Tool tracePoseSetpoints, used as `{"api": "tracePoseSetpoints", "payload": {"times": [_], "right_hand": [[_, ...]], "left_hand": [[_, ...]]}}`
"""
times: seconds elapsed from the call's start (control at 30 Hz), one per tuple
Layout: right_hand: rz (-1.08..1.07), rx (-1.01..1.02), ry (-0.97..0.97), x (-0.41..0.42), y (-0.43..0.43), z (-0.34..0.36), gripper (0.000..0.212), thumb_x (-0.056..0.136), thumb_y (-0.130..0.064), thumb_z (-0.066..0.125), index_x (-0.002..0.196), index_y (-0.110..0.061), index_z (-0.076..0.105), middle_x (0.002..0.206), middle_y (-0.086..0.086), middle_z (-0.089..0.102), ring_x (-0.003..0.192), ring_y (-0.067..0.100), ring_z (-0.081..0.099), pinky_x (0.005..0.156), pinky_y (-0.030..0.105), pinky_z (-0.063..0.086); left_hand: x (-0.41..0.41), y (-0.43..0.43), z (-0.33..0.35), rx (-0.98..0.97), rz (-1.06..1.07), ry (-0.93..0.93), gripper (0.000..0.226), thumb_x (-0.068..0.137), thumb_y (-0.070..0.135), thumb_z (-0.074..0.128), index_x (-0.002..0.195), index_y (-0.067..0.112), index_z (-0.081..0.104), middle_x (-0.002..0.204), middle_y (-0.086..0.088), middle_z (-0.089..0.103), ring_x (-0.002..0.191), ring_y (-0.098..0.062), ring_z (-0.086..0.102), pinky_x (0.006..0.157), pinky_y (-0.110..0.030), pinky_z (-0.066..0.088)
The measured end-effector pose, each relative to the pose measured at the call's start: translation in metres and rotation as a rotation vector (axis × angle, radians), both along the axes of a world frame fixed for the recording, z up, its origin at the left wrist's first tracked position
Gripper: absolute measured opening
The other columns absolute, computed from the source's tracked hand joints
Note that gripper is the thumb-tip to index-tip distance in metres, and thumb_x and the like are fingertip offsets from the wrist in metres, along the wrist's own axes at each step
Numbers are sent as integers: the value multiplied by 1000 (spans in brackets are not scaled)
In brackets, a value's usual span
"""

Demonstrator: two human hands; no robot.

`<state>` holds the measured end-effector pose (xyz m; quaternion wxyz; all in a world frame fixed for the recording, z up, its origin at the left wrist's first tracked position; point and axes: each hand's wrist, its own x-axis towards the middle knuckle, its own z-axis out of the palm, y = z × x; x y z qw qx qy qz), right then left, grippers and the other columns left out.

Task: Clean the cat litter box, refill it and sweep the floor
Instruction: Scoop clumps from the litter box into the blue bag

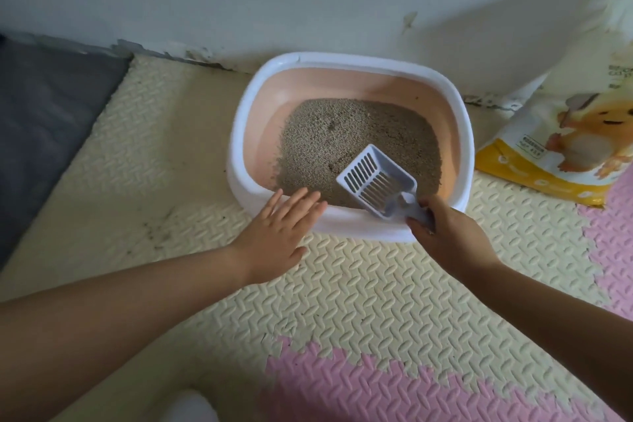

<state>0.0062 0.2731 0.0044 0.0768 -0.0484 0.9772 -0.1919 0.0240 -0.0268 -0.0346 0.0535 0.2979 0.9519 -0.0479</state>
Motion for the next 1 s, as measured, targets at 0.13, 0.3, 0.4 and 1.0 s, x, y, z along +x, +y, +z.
{"api": "tracePoseSetpoints", "payload": {"times": [0.13,0.3,0.4,1.0], "right_hand": [[29,16,-35,-4,-13,14,25,89,-33,59,112,-25,52,84,-10,59,69,11,53,54,20,37],[96,-13,-94,-19,-55,32,24,89,-30,60,110,-23,53,82,-9,60,70,9,56,58,22,41],[125,-26,-111,-24,-82,33,24,88,-31,59,110,-23,53,83,-8,60,70,4,54,58,22,43],[352,-184,-180,-24,-281,32,18,83,-20,68,90,-17,52,73,11,57,82,39,63,68,37,42]], "left_hand": [[-3,-9,10,54,57,-42,71,85,40,33,148,9,22,155,-11,25,141,-28,26,111,-46,26],[-11,-26,23,174,120,-56,62,81,30,60,136,5,46,139,-15,46,128,-31,45,104,-41,40],[-10,-42,25,251,142,-58,54,75,24,63,126,8,56,125,-12,56,116,-30,54,93,-40,48],[112,-220,45,254,991,17,64,96,31,43,151,14,15,158,-7,10,145,-23,10,116,-41,14]]}}
